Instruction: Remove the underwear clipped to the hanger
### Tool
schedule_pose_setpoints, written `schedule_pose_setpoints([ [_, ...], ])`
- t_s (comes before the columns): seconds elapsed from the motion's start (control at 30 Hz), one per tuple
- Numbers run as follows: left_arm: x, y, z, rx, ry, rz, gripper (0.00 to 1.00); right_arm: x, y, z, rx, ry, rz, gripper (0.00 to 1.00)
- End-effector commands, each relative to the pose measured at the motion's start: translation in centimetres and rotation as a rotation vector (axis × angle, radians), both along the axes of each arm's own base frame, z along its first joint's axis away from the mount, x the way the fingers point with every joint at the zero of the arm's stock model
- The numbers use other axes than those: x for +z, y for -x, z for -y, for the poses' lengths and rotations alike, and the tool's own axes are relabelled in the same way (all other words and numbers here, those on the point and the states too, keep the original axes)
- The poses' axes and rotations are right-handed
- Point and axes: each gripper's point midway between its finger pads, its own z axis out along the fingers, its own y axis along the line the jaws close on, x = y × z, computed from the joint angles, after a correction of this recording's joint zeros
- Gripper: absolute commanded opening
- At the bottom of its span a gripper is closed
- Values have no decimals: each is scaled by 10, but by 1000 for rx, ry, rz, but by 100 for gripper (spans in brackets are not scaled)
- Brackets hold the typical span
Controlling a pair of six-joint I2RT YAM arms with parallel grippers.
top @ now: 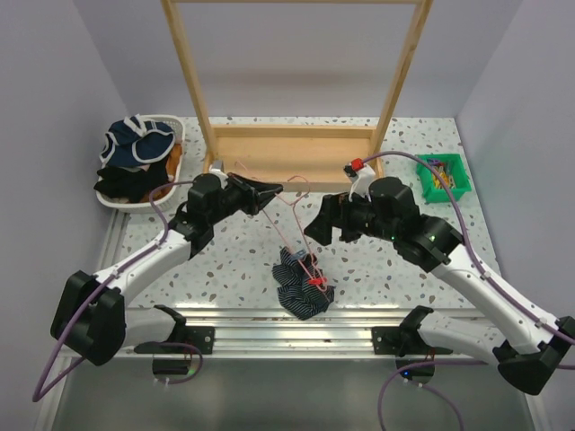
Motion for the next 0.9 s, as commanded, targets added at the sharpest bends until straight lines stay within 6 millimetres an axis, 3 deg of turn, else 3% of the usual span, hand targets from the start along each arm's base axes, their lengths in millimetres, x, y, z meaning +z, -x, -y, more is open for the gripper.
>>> schedule_pose_setpoints([
  [0.0,16,3,-6,-3,78,53,0,11,-11,8,-14,66,72,95],
  [0.23,12,0,-6,-10,117,45,0,-9,4,5,128,172,49,73],
  [0.4,8,-7,-24,75,174,49,0,-29,19,17,103,186,9,65],
  [0.53,9,-9,-46,187,295,78,0,-33,14,31,-5,182,4,61],
  [0.63,37,-20,-47,189,360,150,0,-26,7,41,-74,186,45,60],
  [0.67,65,-24,-42,162,369,215,0,-26,5,44,-90,196,49,59],
  [0.73,87,-30,-40,160,376,270,0,-22,1,47,-107,217,63,59],
  [0.77,108,-32,-42,172,383,327,0,-22,0,48,-108,223,67,59],
  [0.87,134,-36,-57,227,380,432,0,-17,-1,47,-99,221,79,59],
])
